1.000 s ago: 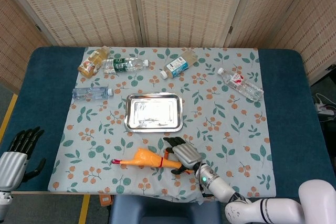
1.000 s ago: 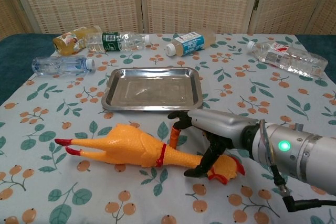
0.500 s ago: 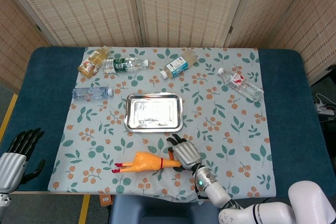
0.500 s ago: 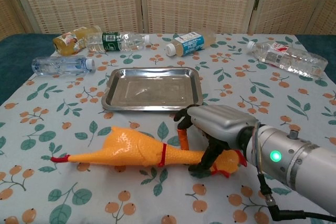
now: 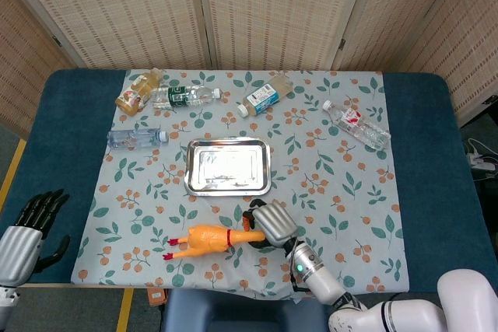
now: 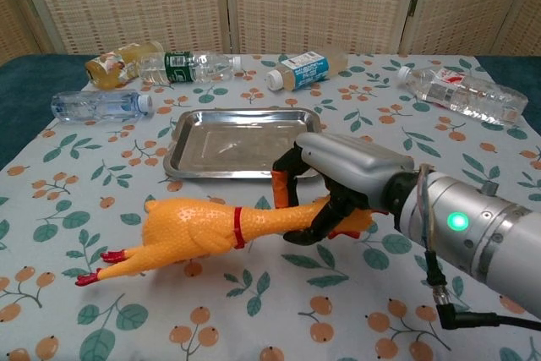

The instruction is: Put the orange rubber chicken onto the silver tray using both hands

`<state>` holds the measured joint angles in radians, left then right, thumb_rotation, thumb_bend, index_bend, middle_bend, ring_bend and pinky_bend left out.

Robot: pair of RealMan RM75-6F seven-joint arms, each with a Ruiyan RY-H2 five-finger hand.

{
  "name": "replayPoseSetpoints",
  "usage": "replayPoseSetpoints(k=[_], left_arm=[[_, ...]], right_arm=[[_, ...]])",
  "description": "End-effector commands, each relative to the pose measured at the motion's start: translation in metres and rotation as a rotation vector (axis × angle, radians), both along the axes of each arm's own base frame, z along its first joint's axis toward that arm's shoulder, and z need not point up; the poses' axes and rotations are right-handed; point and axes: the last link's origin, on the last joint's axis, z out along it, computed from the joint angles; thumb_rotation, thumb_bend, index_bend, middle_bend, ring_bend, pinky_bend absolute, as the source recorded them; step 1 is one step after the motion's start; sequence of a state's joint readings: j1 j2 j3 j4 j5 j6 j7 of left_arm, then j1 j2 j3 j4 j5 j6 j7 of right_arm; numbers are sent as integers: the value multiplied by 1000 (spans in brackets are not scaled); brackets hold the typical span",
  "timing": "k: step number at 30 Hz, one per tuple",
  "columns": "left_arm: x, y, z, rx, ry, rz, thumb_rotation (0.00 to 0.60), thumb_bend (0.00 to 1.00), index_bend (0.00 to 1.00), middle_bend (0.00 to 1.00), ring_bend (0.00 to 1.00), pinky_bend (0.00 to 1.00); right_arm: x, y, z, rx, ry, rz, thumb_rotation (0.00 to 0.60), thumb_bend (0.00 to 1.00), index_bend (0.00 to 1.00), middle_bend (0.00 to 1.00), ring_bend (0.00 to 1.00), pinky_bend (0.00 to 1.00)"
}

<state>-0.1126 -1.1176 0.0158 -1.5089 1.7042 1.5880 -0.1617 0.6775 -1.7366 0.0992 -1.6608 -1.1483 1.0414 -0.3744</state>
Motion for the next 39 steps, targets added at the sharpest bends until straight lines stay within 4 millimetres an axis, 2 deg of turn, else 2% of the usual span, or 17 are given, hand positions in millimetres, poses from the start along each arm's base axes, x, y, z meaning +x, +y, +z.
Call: replayPoseSetpoints(k=[1, 3, 5, 8, 12, 18, 25, 31, 39], left_arm=[[9, -3, -10, -69, -78, -88, 600, 475, 84, 130, 123, 175], [17, -5, -18, -140, -171, -145, 600, 465, 101, 180, 175, 232], [29, -5, -29, -197, -242, -212, 600, 443, 74, 177, 167, 245], [49, 0, -43, -238, -259, -290, 600, 406, 9, 133, 107, 244], [77, 6, -63, -333, -268, -295, 600, 392, 0, 33, 17, 216], [109, 41, -98, -323, -157, -242, 600, 370, 0, 0, 0, 153], [141, 74, -130, -351, -279, -183, 600, 361, 0, 0, 0, 92], [148, 108, -144, -294, -263, -99, 600, 358, 0, 0, 0, 77], [148, 128, -154, -291, -211, -35, 600, 352, 0, 0, 0, 74]], right_arm=[[3, -8, 13, 9, -55, 24, 600, 310, 933, 554, 722, 1000], [4, -13, 17, 1, -68, 31, 600, 310, 933, 554, 726, 1000], [7, -18, 21, -21, -81, 35, 600, 311, 933, 554, 726, 1000], [10, -25, 28, -53, -112, 15, 600, 311, 933, 554, 726, 1000], [11, -33, 34, -83, -145, -25, 600, 311, 933, 554, 726, 1000], [10, -45, 41, -106, -189, -78, 600, 311, 933, 555, 726, 1000], [15, -53, 35, -115, -213, -103, 600, 311, 933, 555, 726, 1000], [25, -58, 26, -129, -238, -118, 600, 311, 936, 556, 726, 1000], [42, -62, 10, -138, -261, -138, 600, 310, 937, 558, 726, 1000]])
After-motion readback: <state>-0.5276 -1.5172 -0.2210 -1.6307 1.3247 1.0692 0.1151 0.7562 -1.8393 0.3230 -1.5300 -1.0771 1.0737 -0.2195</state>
